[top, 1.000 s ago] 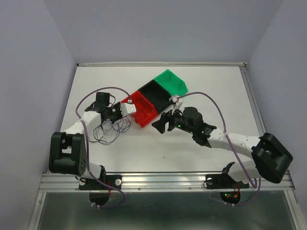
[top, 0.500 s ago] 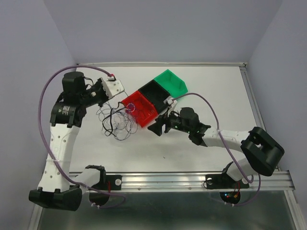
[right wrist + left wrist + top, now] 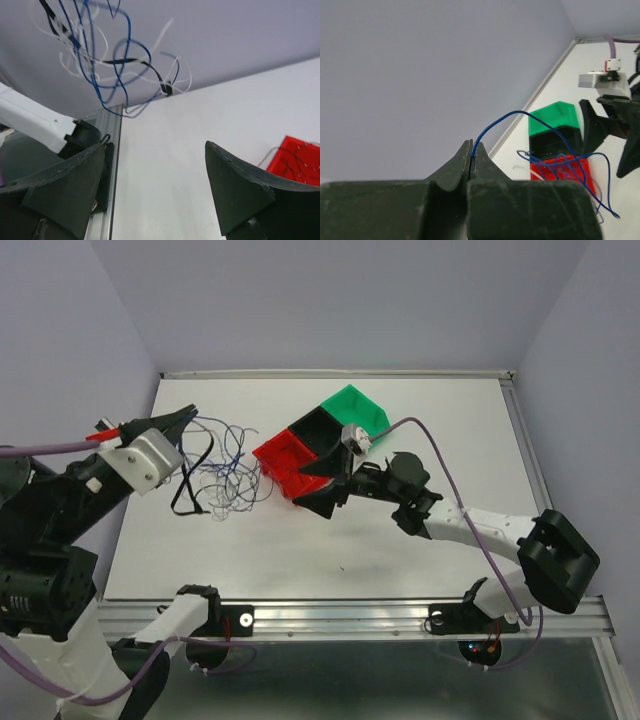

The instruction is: Untangle the cables

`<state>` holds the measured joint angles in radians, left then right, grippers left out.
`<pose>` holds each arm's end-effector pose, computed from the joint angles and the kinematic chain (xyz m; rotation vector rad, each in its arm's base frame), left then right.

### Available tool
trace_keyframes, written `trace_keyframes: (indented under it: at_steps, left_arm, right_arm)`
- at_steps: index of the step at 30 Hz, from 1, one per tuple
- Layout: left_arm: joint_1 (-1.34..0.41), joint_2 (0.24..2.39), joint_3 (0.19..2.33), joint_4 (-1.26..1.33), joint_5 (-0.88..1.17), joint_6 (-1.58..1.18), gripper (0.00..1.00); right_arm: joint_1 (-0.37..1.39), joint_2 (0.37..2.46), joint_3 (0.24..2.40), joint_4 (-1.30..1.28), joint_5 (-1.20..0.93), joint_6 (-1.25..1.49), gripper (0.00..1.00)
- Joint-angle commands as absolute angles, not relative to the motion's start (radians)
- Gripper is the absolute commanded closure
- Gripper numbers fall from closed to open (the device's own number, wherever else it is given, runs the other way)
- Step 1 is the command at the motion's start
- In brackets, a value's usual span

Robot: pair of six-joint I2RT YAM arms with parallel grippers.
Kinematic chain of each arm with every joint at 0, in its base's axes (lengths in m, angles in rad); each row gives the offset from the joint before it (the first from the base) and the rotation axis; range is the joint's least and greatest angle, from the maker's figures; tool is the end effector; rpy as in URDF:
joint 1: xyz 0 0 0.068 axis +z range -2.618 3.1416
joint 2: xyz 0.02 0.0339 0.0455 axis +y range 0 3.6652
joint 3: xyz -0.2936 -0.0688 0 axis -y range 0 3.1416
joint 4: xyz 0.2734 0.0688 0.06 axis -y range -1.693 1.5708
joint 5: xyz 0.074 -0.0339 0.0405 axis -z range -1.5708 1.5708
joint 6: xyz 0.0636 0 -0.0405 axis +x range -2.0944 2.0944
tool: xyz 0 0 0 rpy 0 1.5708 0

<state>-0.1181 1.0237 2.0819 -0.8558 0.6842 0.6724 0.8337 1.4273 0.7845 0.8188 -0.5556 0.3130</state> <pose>0.0646 -0.0481 0.6567 1.0214 0.9784 -0.0091 0.2164 0.2883 0.3106 -0.8668 1.2990 1.3113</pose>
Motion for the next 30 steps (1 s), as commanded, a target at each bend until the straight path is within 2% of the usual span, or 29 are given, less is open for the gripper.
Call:
trace_keyframes:
  at_steps: [1, 5, 11, 16, 19, 21, 23, 25, 30]
  left_arm:
    - [-0.121, 0.974, 1.991, -0.819, 0.770, 0.557, 1.00]
    - [-0.121, 0.898, 1.834, -0.659, 0.808, 0.474, 1.00]
    - [-0.121, 0.821, 1.715, -0.534, 0.796, 0.400, 1.00]
    - [-0.121, 0.772, 1.589, -0.448, 0.830, 0.353, 1.00]
    - [-0.121, 0.762, 1.551, -0.397, 0.867, 0.308, 1.00]
    - [-0.121, 0.755, 1.528, -0.347, 0.890, 0.279, 1.00]
    - [-0.121, 0.753, 1.514, -0.307, 0.907, 0.252, 1.00]
    - [-0.121, 0.759, 1.503, -0.287, 0.910, 0.232, 1.00]
    - [-0.121, 0.779, 1.456, -0.223, 0.928, 0.172, 1.00]
  right_arm:
    - [0.860, 1.394, 0.859, 1.003, -0.702, 0.330, 0.14]
    - [0.905, 1.430, 0.880, 1.019, -0.747, 0.347, 0.14]
    - [0.991, 1.486, 0.877, 1.017, -0.726, 0.356, 0.15]
    - [1.060, 1.514, 0.822, 1.029, -0.605, 0.310, 0.15]
    - [1.077, 1.572, 0.836, 1.052, -0.575, 0.318, 0.19]
    - [1.083, 1.614, 0.847, 1.057, -0.558, 0.318, 0.33]
    - [1.086, 1.634, 0.854, 1.058, -0.532, 0.314, 0.39]
    - [1.088, 1.654, 0.857, 1.060, -0.512, 0.304, 0.48]
    - [1.091, 1.678, 0.876, 1.066, -0.466, 0.307, 0.50]
